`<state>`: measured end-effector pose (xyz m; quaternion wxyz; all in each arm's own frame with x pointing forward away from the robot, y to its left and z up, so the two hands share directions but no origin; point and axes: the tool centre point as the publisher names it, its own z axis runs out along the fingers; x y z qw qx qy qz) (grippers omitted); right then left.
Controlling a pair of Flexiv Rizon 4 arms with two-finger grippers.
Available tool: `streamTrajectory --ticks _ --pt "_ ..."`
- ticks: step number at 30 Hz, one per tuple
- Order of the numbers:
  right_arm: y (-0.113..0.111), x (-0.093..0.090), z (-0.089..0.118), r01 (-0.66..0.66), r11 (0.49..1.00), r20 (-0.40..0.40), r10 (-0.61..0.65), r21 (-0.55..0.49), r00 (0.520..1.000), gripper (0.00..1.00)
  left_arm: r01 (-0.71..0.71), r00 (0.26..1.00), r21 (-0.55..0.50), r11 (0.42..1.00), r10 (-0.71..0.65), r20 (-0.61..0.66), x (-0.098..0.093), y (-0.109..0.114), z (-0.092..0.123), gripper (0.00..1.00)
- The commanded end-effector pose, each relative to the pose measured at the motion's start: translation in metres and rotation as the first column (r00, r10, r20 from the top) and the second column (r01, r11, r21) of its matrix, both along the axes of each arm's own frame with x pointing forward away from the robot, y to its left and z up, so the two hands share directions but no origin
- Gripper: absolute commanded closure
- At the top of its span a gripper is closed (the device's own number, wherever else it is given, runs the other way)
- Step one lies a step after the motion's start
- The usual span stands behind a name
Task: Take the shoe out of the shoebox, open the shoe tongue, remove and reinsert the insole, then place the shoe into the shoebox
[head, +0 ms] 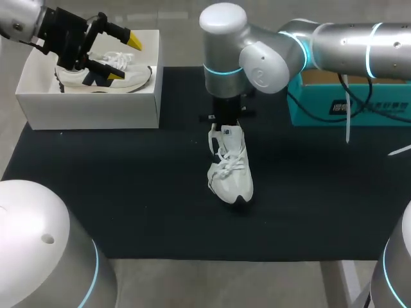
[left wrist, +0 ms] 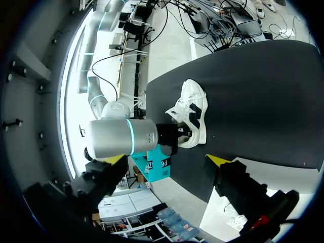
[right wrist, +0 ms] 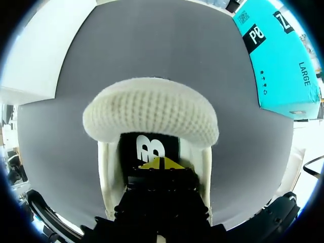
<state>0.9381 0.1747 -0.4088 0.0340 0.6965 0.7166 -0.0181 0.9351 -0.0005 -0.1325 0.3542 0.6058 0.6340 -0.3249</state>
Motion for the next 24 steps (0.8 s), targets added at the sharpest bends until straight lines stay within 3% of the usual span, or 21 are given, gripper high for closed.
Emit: streamTrajectory --ticks 1,4,8,15,24 --pt "-0.001 -0.008 0.027 -0.004 1.0 -0.012 0.004 -0.022 1.0 1.0 0.0 1.0 0.002 1.0 0.0 0.0 0.0 0.0 0.0 0.0" --pt "-0.003 -0.005 0.036 -0.008 1.0 -0.099 0.006 -0.019 0.995 1.0 0.0 1.0 0.002 1.0 0.0 0.0 0.0 0.0 0.0 0.0" --pt "-0.003 -0.005 0.047 -0.007 1.0 -0.142 0.007 0.003 0.99 1.0 0.0 1.0 0.002 1.0 0.0 0.0 0.0 0.0 0.0 0.0" --pt "-0.004 -0.005 0.057 0.021 0.999 -0.316 -0.005 0.047 0.949 1.0 0.0 1.0 0.002 1.0 0.0 0.0 0.0 0.0 0.0 0.0" --pt "-0.009 -0.01 0.047 0.037 0.998 -0.341 -0.017 0.051 0.94 1.0 0.0 1.0 0.002 1.0 0.0 0.0 0.0 0.0 0.0 0.0"
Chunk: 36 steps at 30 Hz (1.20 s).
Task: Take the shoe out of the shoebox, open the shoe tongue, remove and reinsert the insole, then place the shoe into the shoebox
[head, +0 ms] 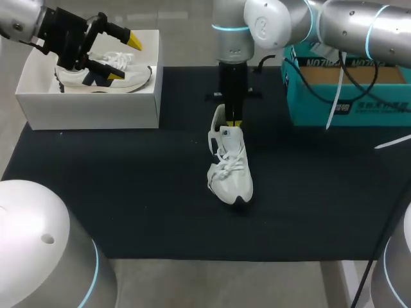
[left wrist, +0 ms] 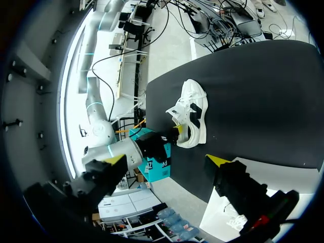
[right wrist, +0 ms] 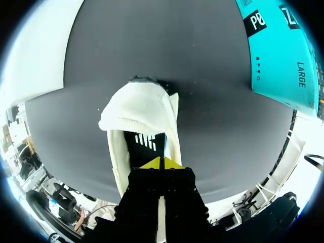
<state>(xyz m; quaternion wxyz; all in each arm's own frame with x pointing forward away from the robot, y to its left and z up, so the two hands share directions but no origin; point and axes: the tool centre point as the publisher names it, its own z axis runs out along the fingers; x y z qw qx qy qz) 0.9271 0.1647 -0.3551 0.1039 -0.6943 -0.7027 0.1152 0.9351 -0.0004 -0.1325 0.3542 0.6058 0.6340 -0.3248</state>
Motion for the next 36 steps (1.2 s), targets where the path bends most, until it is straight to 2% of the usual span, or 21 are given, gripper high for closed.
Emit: streamTrajectory --ticks 1,5,6,7,8,11,12,13,16,29,36 --pt "0.001 0.001 -0.009 -0.002 1.0 -0.013 0.002 0.001 1.0 1.0 0.0 1.0 0.002 1.0 0.0 0.0 0.0 0.0 0.0 0.0" --pt "0.002 -0.001 -0.012 -0.003 1.0 -0.013 0.003 0.0 1.0 1.0 0.0 1.0 0.002 1.0 0.0 0.0 0.0 0.0 0.0 0.0" --pt "0.003 -0.002 -0.013 -0.004 1.0 -0.011 0.004 -0.002 1.0 0.94 0.0 1.0 0.002 1.0 0.0 0.0 0.0 0.0 0.0 0.0" --pt "0.003 -0.003 -0.013 -0.005 1.0 -0.009 0.005 -0.002 1.0 0.75 0.0 1.0 0.002 1.0 0.0 0.0 0.0 0.0 0.0 0.0" --pt "0.004 -0.003 -0.013 -0.007 1.0 -0.009 0.007 0.0 1.0 0.66 0.0 1.0 0.002 1.0 0.0 0.0 0.0 0.0 0.0 0.0" --pt "0.005 -0.006 -0.014 -0.015 1.0 -0.01 0.015 -0.001 1.0 0.51 0.0 1.0 0.002 1.0 0.0 0.0 0.0 0.0 0.0 0.0" --pt "0.006 -0.006 -0.014 -0.016 1.0 -0.012 0.016 -0.001 1.0 0.24 0.0 1.0 0.002 1.0 0.0 0.0 0.0 0.0 0.0 0.0" --pt "0.006 -0.007 -0.014 -0.016 1.0 -0.013 0.016 -0.001 1.0 0.11 0.0 1.0 0.002 1.0 0.0 0.0 0.0 0.0 0.0 0.0" --pt "0.008 -0.009 -0.014 -0.017 1.0 -0.013 0.017 0.0 1.0 0.02 0.0 1.0 0.002 1.0 0.0 0.0 0.0 0.0 0.0 0.0" --pt "0.02 -0.016 -0.006 -0.034 0.999 -0.038 0.033 -0.017 0.999 0.0 0.0 1.0 0.002 1.0 0.0 0.0 0.0 0.0 0.0 0.0" --pt "0.026 -0.023 0.006 -0.034 0.999 -0.033 0.033 -0.039 0.999 0.0 0.0 1.0 0.002 1.0 0.0 0.0 0.0 0.0 0.0 0.0"
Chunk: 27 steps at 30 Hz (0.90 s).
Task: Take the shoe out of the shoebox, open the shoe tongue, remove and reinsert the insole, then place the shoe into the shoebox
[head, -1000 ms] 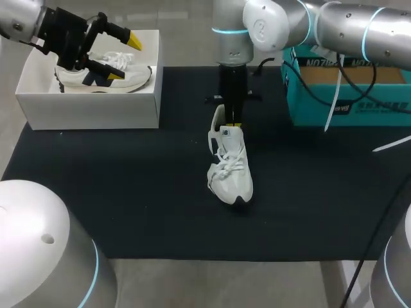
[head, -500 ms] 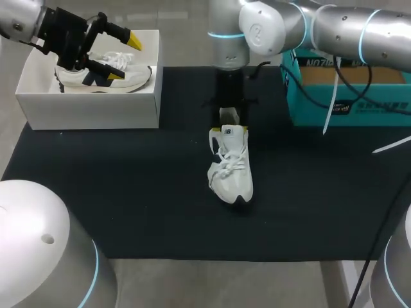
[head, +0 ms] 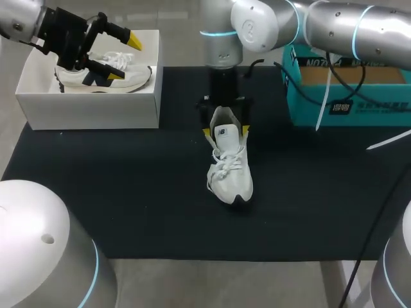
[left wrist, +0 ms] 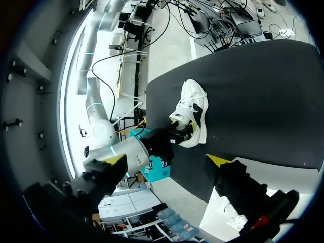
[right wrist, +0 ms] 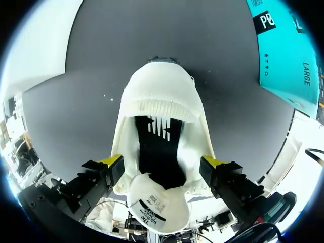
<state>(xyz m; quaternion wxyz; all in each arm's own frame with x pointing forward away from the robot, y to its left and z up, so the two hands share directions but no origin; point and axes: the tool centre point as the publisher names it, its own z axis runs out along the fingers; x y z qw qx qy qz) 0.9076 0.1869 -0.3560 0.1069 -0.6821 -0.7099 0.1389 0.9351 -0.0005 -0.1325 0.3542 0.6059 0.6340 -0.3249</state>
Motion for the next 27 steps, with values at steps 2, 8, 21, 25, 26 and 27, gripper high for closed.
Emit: streamTrajectory --ticks 2,8,21,25,26,27 --pt "0.0048 -0.0043 0.0084 -0.003 1.0 0.003 0.003 -0.021 1.0 0.0 0.0 1.0 0.002 1.0 0.0 0.0 -0.0004 0.0002 0.0002 0.0" --pt "0.0053 -0.0066 0.0098 0.001 0.999 -0.007 -0.002 -0.037 1.0 0.0 0.0 1.0 0.002 1.0 0.0 0.0 -0.0004 0.0002 0.0002 0.0" --pt "0.0086 -0.0107 0.0067 0.008 0.999 -0.024 -0.009 -0.036 1.0 0.0 0.0 1.0 0.002 1.0 0.0 0.0 -0.0004 0.0002 0.0002 0.0" --pt "0.009 -0.0126 0.0077 0.012 0.999 -0.023 -0.013 -0.039 1.0 0.0 0.0 1.0 0.002 1.0 0.0 0.0 -0.0004 0.0002 0.0002 0.0" --pt "0.0091 -0.0131 0.008 0.013 0.999 -0.023 -0.014 -0.039 1.0 0.0 0.0 1.0 0.002 1.0 0.0 0.0 -0.0004 0.0002 0.0002 0.0" --pt "0.0091 -0.0136 0.0084 0.015 0.999 -0.022 -0.015 -0.04 1.0 0.0 0.0 1.0 0.002 1.0 0.0 0.0 -0.0004 0.0002 0.0002 0.0"
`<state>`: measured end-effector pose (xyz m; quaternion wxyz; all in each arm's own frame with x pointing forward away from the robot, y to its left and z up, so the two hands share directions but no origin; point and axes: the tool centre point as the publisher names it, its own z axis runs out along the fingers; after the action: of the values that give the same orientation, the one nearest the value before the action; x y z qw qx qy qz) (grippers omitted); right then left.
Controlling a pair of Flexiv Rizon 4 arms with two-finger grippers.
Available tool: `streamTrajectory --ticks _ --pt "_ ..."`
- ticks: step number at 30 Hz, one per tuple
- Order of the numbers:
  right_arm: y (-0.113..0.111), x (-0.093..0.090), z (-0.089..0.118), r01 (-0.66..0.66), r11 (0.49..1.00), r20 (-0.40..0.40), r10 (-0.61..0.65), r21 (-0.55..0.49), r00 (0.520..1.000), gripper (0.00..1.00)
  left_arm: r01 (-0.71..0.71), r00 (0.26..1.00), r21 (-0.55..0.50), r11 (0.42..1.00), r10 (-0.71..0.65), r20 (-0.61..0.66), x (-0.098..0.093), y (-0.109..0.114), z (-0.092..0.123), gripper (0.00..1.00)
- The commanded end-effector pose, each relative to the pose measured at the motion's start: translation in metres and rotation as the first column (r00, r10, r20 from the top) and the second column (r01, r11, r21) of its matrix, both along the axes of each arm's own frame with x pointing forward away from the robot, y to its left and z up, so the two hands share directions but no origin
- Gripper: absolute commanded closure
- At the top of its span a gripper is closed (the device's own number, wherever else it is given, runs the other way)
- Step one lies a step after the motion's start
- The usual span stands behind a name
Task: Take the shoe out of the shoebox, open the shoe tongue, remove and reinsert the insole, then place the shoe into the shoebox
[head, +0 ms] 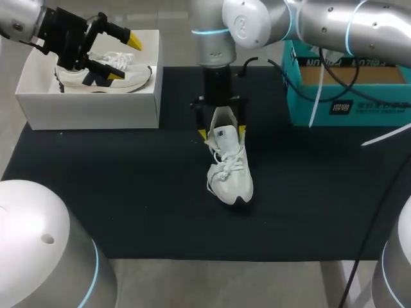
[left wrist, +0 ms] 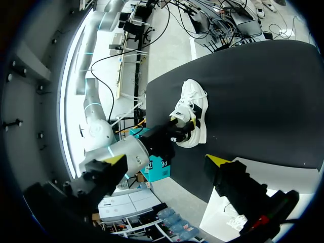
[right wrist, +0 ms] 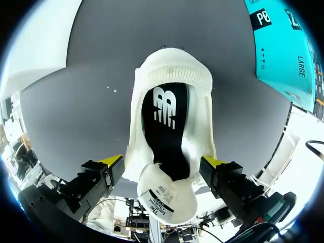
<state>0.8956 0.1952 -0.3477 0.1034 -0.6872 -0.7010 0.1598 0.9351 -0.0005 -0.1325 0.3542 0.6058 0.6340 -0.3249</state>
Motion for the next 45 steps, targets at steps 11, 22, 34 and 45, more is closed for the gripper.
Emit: streamTrajectory --ticks 11,22,34,45 --pt "-0.003 -0.019 0.009 0.031 0.999 -0.025 -0.032 -0.033 0.999 0.0 0.0 1.0 0.002 1.0 0.0 0.0 0.0 0.0 0.0 0.0" --pt "-0.003 -0.054 0.026 0.098 0.992 -0.058 -0.103 -0.082 0.993 0.0 0.0 1.0 0.002 1.0 0.0 0.0 0.0 0.0 0.0 0.0" --pt "-0.005 -0.078 0.048 0.164 0.98 0.006 -0.165 -0.108 0.986 1.0 0.0 1.0 0.002 1.0 0.0 0.0 0.0 0.0 0.0 0.0" --pt "-0.01 -0.074 0.042 0.168 0.982 0.011 -0.168 -0.081 0.986 1.0 0.0 1.0 0.002 1.0 0.0 0.0 0.0 0.0 0.0 0.0"
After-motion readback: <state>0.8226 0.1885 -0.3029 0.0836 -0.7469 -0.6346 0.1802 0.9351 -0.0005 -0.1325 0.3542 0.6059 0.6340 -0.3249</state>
